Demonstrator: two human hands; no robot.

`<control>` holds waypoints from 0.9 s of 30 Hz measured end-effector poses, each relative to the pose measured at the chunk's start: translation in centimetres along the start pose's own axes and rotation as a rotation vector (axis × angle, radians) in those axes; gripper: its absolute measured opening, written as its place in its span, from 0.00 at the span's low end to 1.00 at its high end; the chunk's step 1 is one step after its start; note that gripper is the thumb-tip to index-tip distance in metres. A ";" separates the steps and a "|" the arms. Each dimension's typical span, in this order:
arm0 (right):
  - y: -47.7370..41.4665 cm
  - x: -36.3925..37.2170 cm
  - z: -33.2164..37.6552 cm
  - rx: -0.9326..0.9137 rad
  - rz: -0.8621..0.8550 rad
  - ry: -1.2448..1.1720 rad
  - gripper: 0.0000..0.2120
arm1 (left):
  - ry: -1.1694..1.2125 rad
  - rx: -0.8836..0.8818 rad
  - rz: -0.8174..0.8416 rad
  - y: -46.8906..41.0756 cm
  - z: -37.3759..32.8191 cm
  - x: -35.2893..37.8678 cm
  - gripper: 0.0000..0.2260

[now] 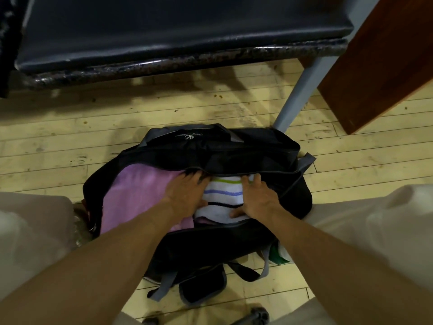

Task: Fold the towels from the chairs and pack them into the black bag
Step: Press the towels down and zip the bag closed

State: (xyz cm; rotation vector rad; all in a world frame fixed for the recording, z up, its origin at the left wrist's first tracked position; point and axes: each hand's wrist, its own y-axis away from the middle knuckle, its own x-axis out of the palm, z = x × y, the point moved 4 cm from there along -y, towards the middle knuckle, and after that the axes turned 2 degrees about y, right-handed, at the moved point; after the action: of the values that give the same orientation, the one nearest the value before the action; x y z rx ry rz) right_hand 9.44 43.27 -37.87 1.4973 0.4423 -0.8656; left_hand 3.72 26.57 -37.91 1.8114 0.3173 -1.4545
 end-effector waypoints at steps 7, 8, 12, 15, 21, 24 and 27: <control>1.3 -0.7 -2.1 -0.041 0.040 -0.103 0.51 | -0.135 0.048 -0.153 0.8 -2.8 -3.8 0.27; 1.6 -1.3 -2.6 -0.061 0.028 -0.124 0.46 | -0.151 0.115 -0.235 0.8 -3.3 -4.5 0.22; 2.6 -4.8 -5.4 -0.070 -0.297 -0.228 0.14 | -0.109 0.298 -0.327 -0.3 -5.3 -6.6 0.19; 2.3 -4.8 -9.7 0.153 -0.476 -0.403 0.11 | 0.088 0.160 -0.069 -2.1 -5.8 -5.8 0.32; 0.0 -1.2 -14.1 0.421 -0.350 -0.729 0.23 | 0.089 0.060 0.043 -3.8 -5.2 -1.5 0.36; -0.9 -1.3 -13.0 0.376 -0.388 -0.647 0.22 | 0.172 0.040 0.078 -4.9 -5.4 -0.7 0.36; 0.1 -3.3 -9.8 0.139 -0.591 -0.265 0.14 | 0.288 0.054 0.145 -5.6 -4.7 -1.2 0.37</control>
State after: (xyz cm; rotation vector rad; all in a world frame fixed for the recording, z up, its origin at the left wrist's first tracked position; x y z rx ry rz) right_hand 9.81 53.47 -36.07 1.3646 0.6502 -1.5651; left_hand 3.27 33.92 -38.92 2.0463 0.2845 -1.1134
